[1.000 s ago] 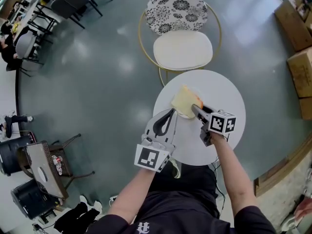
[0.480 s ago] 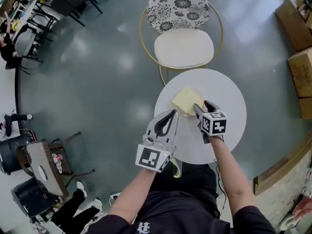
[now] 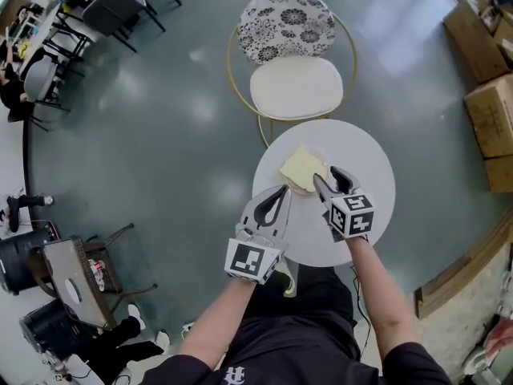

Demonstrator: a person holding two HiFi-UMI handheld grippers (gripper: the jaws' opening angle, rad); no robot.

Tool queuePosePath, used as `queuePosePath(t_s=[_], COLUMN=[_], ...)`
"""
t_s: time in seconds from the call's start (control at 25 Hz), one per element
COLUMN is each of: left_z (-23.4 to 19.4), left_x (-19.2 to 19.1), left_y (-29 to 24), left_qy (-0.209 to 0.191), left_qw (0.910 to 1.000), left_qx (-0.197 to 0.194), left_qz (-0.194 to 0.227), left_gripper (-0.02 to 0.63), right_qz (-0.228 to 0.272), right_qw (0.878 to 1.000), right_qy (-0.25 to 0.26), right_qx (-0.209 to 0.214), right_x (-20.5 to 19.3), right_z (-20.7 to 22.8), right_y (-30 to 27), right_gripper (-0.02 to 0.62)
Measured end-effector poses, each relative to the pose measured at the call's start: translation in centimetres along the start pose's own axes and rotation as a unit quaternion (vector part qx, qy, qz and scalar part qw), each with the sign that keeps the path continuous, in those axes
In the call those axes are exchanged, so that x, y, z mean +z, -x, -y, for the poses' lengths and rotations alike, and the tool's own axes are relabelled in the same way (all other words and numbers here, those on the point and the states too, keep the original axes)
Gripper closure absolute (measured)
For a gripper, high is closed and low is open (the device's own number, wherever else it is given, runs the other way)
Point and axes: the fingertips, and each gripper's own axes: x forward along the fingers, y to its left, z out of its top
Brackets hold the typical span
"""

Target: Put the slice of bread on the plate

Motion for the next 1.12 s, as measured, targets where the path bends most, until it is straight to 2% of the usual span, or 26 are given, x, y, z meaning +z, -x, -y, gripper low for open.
queuePosePath(t_s=[0.2,0.36,0.6,0.84,1.12], left_z=[1.8,3.2,5.5,7.9,11.1], left_x=[2.3,5.3,10.1,13.3,16.1], left_y=[0.6,1.7,3.4,6.1,9.0], left_qy=[-0.007,-0.017,-0.017,-0.026,-0.039], left_qw=[0.9998,0.9996,0.9993,0.9991,0.9980], left_qx=[-0.016,-0.022,-0.030,-0.031,-0.040], left_qz=[-0.006,-0.001,0.010,0.011,0.028], left_gripper=[0.600,0.600,0.600,0.600,0.600], right_qz=[0.052,0.097,0.152,0.189,0.211], right_qw=[0.998,0.993,0.985,0.977,0.970], right_qy=[0.026,0.043,0.061,0.080,0.103], right_qx=[0.038,0.046,0.059,0.062,0.070], right_x=[5.4,9.1,13.6,15.7,16.3], right_z=[-4.6,-7.6,-11.6,-14.5,-17.5], right_y=[4.9,9.4,15.4,20.4,24.7], right_gripper=[0.391,0.493,0.506,0.582,0.589])
